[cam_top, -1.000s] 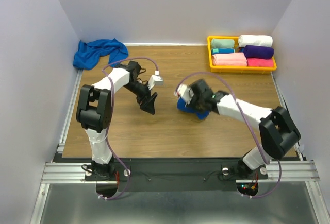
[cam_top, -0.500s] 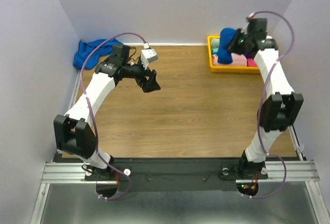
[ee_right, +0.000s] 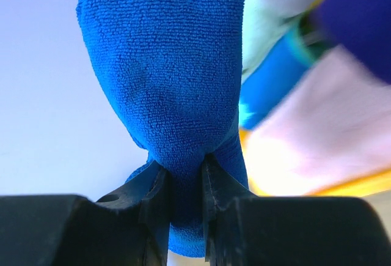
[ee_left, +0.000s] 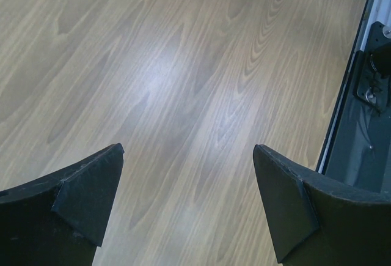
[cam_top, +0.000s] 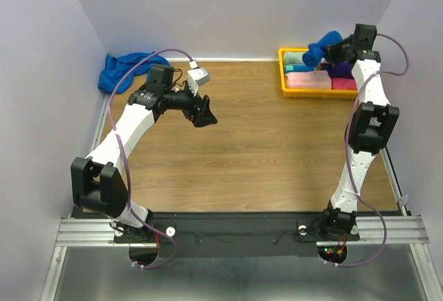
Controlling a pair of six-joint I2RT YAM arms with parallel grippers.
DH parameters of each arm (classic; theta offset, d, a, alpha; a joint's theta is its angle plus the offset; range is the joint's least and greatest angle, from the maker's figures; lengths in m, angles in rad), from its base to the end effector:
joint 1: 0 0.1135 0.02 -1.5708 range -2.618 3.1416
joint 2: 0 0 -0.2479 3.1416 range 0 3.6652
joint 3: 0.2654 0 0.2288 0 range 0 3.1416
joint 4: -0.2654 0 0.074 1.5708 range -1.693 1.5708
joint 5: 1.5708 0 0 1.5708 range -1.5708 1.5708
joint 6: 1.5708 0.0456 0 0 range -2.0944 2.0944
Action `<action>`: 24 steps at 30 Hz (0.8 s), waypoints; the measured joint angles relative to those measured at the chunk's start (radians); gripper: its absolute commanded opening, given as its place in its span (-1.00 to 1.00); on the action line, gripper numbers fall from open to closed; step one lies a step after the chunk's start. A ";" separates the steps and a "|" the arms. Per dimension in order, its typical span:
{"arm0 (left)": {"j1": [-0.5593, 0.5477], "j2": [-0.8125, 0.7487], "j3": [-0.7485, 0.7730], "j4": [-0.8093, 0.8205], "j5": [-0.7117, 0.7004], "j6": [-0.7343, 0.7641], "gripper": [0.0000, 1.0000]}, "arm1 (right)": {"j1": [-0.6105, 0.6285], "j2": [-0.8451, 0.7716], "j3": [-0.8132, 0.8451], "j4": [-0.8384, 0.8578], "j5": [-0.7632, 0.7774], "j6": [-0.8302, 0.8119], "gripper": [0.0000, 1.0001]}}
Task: Roll the towels
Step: Place the rolled towel into the container
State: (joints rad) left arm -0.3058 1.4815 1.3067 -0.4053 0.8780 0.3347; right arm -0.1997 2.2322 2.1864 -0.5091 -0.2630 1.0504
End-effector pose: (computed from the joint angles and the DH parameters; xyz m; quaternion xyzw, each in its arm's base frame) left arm 0.2870 -0.1274 0.3246 0.4425 0.6923 -0.3677 0.4356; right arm 0.4884 -0.0868 0.2968 0.4551 0.7397 0.3033 0.3919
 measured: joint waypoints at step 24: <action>0.000 0.000 -0.090 0.042 0.002 -0.033 0.97 | 0.117 0.021 -0.258 0.362 0.192 0.497 -0.99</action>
State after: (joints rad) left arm -0.3054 1.4815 1.2171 -0.3630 0.8799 0.3019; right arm -0.0826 2.2536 1.9285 -0.1467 -0.0711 1.5478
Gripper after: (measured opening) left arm 0.986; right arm 0.244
